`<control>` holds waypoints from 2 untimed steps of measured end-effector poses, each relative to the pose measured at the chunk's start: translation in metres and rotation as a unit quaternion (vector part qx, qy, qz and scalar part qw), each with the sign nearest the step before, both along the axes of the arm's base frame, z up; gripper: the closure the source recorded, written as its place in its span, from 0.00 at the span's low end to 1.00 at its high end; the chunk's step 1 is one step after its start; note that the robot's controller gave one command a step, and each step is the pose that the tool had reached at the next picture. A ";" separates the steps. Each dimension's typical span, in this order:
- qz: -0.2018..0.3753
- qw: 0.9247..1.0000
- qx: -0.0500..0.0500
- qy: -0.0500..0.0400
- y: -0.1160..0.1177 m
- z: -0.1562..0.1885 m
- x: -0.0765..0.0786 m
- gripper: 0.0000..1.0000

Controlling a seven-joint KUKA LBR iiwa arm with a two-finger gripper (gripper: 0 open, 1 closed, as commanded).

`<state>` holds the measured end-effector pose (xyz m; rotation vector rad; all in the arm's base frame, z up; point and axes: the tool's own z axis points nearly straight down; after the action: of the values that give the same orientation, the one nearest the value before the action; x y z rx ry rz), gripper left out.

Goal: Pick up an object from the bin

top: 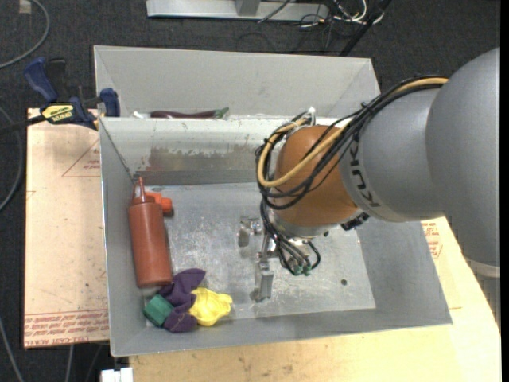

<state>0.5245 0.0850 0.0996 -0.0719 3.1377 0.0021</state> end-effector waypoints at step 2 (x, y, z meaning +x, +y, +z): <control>0.022 1.000 0.001 -0.001 0.131 -0.030 0.020 1.00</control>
Offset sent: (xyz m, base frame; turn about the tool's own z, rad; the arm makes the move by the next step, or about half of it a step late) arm 0.0198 0.1298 -0.0296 -0.0420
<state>0.5445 0.2157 0.0698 -0.1401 3.1338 0.0045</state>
